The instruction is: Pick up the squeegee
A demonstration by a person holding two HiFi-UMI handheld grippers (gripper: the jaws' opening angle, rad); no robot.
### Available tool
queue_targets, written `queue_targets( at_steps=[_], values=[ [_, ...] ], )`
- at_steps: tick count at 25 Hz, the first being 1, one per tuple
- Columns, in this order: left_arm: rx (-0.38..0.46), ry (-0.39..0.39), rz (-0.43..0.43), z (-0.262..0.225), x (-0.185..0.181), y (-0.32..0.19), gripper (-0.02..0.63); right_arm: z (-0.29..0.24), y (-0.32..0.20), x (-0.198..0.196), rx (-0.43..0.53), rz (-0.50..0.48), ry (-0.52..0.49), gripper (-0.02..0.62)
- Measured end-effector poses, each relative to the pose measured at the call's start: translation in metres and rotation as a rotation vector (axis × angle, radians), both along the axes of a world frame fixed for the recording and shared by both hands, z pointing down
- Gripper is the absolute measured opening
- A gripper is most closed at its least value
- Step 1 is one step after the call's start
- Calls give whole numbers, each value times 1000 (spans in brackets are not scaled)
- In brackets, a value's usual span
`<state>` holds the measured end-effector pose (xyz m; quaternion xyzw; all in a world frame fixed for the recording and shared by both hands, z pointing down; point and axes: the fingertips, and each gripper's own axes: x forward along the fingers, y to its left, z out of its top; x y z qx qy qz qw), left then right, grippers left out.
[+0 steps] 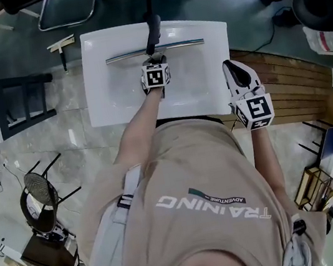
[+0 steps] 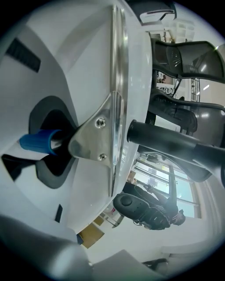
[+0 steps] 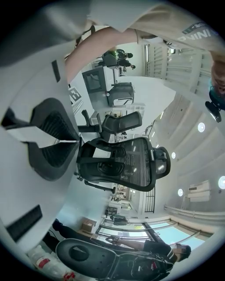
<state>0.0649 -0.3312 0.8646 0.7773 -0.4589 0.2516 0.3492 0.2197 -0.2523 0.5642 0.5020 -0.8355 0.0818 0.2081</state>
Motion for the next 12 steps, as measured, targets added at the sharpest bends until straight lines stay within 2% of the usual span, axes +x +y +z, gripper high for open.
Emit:
queue_targets(
  at_steps=[12],
  values=[
    [21, -26, -21, -31, -26, 21, 98, -9, -13, -40, 37, -56, -43, 37]
  ],
)
